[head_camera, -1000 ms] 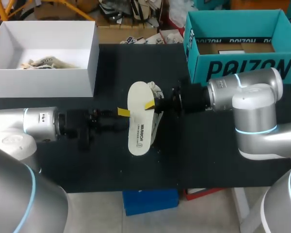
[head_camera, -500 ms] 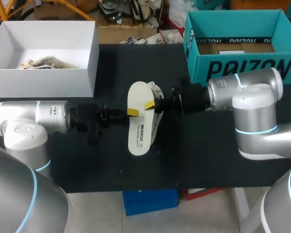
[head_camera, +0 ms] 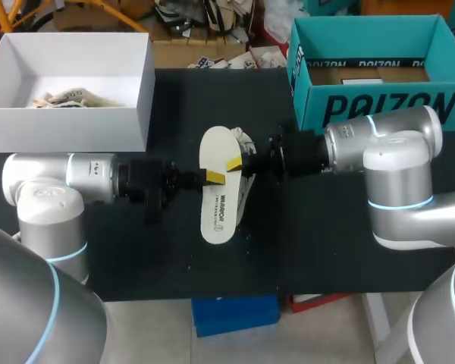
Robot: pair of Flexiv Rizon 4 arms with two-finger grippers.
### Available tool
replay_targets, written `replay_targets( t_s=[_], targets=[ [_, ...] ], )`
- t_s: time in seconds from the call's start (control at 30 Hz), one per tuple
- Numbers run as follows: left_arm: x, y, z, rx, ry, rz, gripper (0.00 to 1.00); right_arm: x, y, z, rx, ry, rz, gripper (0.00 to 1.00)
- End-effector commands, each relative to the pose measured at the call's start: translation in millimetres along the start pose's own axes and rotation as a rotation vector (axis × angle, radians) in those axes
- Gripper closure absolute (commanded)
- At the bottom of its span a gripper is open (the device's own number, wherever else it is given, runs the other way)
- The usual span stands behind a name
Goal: Take the shoe out of the shoebox, open the shoe tongue, remove and reinsert the insole, then place the shoe into the shoebox
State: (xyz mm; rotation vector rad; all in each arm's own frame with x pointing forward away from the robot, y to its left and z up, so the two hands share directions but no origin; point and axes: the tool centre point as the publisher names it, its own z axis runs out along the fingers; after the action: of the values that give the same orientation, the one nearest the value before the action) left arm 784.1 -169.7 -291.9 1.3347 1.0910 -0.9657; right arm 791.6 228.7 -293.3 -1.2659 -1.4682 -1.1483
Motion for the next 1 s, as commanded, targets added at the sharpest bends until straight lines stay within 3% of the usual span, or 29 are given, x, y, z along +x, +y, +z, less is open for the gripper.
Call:
replay_targets(
  t_s=[0.03, 0.17, 0.2, 0.23, 0.5, 1.0],
  targets=[
    [2.6, 0.7, 2.4, 0.002, 0.004, 0.001, 1.0, 0.2, -0.6, 1.1, 0.001, -0.001, 0.0, 1.0],
    [2.5, 0.7, 2.5, 0.001, 0.003, -0.005, 1.0, 0.2, -0.6, 1.1, 0.001, -0.001, 0.0, 1.0],
    [1.5, 0.2, 1.8, 0.002, 0.001, -0.015, 1.0, 1.2, -0.9, 0.7, 0.003, -0.021, 0.005, 0.54],
    [0.1, -1.1, 0.5, 0.007, -0.002, -0.028, 1.0, 2.9, -0.8, -0.2, -0.025, -0.047, 0.002, 0.0],
    [-5.6, -22.6, -20.5, 0.05, 0.069, -0.144, 1.0, 18.9, -7.7, -33.8, -0.238, -0.101, 0.073, 0.0],
    [-19.8, -89.6, -62.8, 0.2, 0.229, -0.312, 1.0, 26.3, -43.5, -82.0, -0.373, -0.214, 0.138, 0.0]
  ],
)
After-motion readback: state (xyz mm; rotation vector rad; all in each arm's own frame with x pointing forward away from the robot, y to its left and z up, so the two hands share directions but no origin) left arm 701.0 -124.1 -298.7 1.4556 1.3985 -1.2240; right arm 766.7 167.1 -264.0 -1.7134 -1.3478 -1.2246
